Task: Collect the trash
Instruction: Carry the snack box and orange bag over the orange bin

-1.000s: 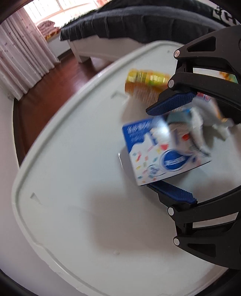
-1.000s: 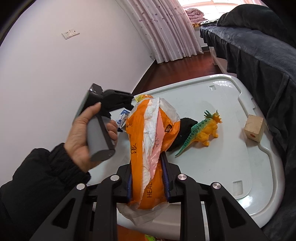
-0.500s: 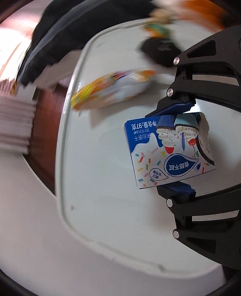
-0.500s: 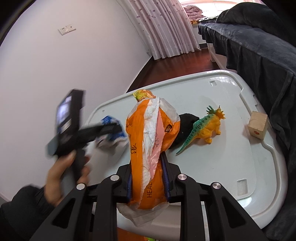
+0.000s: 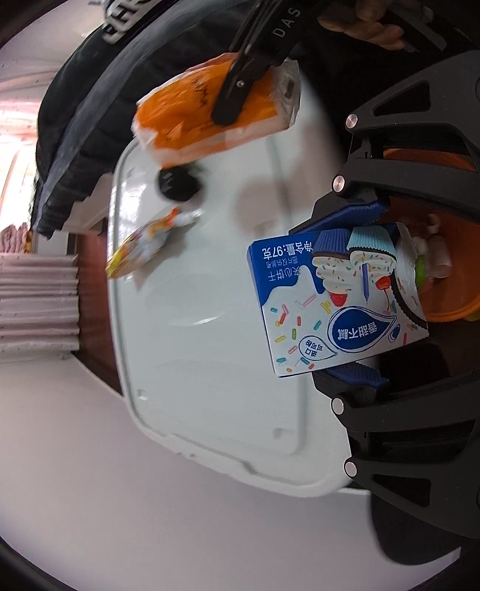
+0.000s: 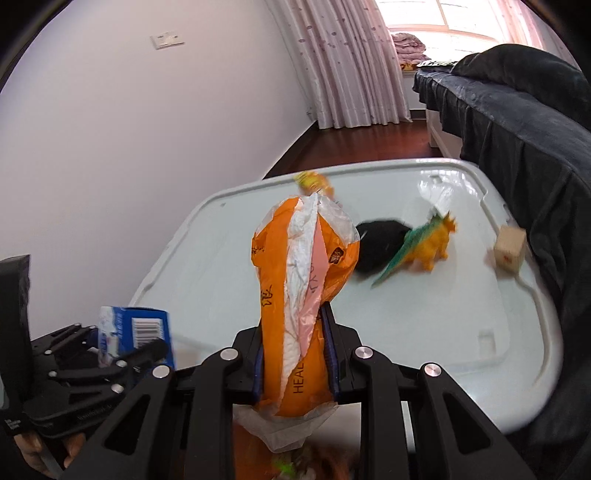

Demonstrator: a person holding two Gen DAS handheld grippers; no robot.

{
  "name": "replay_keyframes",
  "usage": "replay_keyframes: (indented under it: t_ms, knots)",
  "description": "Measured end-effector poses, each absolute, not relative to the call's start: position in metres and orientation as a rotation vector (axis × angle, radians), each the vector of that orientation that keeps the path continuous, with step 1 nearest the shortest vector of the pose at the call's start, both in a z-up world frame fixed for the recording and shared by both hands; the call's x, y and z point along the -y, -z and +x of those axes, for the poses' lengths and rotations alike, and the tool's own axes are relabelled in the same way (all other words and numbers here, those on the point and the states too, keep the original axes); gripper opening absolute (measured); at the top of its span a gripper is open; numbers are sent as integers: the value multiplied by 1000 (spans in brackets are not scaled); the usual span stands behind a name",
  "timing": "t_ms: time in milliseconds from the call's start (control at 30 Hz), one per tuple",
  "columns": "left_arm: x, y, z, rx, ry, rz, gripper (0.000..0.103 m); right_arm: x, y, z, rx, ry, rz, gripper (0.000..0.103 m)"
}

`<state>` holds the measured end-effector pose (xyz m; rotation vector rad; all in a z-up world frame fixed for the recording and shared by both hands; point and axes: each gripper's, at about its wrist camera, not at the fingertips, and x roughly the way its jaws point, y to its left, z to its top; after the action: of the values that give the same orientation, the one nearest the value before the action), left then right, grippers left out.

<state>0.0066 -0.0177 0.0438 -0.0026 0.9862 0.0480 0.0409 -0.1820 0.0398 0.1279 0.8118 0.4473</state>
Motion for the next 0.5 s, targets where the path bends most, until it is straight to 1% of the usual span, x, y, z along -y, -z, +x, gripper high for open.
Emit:
replay_keyframes:
  t_ms: [300,500]
  knots:
    - [16,-10,-61,-1040,-29,17,58,172,-37,-65,-777,-446,48,25]
    - [16,2,-77,-1086,-2,-9,58,163,-22,-89,-817,-445,12,25]
